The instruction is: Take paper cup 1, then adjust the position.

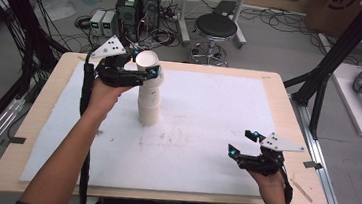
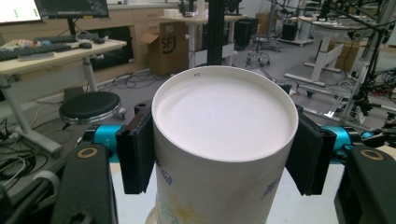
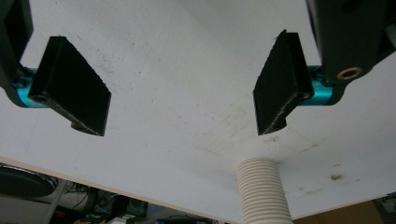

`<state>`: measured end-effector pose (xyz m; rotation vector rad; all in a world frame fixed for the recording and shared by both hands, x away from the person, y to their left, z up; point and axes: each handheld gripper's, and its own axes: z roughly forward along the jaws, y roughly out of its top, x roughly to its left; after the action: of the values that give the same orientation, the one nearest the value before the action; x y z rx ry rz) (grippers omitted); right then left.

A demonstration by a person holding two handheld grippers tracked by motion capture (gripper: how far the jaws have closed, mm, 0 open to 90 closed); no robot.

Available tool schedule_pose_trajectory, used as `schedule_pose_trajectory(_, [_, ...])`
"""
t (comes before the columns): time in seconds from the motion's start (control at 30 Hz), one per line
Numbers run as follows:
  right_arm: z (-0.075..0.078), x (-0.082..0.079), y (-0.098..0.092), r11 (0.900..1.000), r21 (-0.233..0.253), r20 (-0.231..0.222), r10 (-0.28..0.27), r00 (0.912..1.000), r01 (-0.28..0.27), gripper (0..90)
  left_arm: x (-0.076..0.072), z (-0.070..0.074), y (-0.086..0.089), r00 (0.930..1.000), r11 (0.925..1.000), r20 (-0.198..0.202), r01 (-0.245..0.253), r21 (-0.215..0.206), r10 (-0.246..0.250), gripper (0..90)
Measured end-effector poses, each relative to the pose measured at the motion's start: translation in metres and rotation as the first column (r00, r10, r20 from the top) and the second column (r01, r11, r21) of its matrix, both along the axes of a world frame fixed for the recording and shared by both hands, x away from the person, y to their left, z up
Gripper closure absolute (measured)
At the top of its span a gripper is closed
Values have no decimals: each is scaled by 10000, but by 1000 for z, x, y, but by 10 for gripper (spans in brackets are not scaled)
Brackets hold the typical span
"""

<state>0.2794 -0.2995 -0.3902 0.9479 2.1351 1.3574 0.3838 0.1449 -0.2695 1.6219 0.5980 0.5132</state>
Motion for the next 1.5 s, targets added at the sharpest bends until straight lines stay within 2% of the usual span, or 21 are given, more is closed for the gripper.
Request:
schedule_pose_trajectory(0.17, [1, 0, 1, 10000, 43, 27, 23, 10000, -23, 194, -10, 5, -5, 9988, 9987, 96, 473, -165, -471, 347])
schedule_pose_trajectory(0.3, [1, 0, 3, 9999, 16, 9, 136, 9999, -136, 194, -19, 4, -10, 9928, 9920, -14, 1196, -398, -1198, 347])
schedule_pose_trajectory(0.43, [0, 1, 5, 9996, -11, -22, 294, 9996, -294, 194, -29, -1, -17, 9859, 9853, -99, 1668, -362, -1672, 346])
schedule_pose_trajectory(0.6, [2, 2, 13, 9981, -23, -102, 616, 9981, -616, 194, -40, -16, -27, 9772, 9783, -479, 2067, -125, -2070, 345])
schedule_pose_trajectory(0.77, [3, 6, 18, 9952, 85, -249, 978, 9949, -976, 194, -44, -29, -30, 9727, 9750, -683, 2219, -64, -2218, 344])
schedule_pose_trajectory(0.8, [3, 9, 21, 9941, 62, -286, 1083, 9937, -1081, 194, -44, -35, -30, 9697, 9727, -795, 2319, 6, -2312, 345])
schedule_pose_trajectory(0.97, [5, 15, 30, 9898, 73, -247, 1423, 9895, -1421, 194, -45, -46, -33, 9679, 9718, -906, 2359, 68, -2343, 344])
schedule_pose_trajectory(1.1, [9, 19, 38, 9862, 91, -366, 1657, 9855, -1654, 194, -46, -52, -35, 9666, 9705, -956, 2405, 153, -2380, 344])
schedule_pose_trajectory(1.27, [12, 23, 43, 9832, 116, -442, 1826, 9822, -1822, 194, -47, -57, -38, 9615, 9665, -1053, 2565, 139, -2536, 343])
schedule_pose_trajectory(1.4, [15, 22, 50, 9725, 114, -519, 2331, 9711, -2328, 194, -49, -61, -40, 9572, 9625, -1090, 2709, 127, -2680, 342])
schedule_pose_trajectory(1.43, [15, 22, 50, 9725, 114, -519, 2331, 9711, -2328, 194, -50, -62, -41, 9561, 9615, -1095, 2746, 95, -2720, 342])
schedule_pose_trajectory(1.47, [14, 23, 54, 9661, 120, -592, 2580, 9643, -2578, 193, -50, -64, -41, 9546, 9604, -1130, 2784, 84, -2757, 342])
schedule_pose_trajectory(1.5, [14, 23, 54, 9661, 120, -592, 2580, 9643, -2578, 193, -50, -65, -42, 9540, 9600, -1142, 2800, 103, -2770, 342])
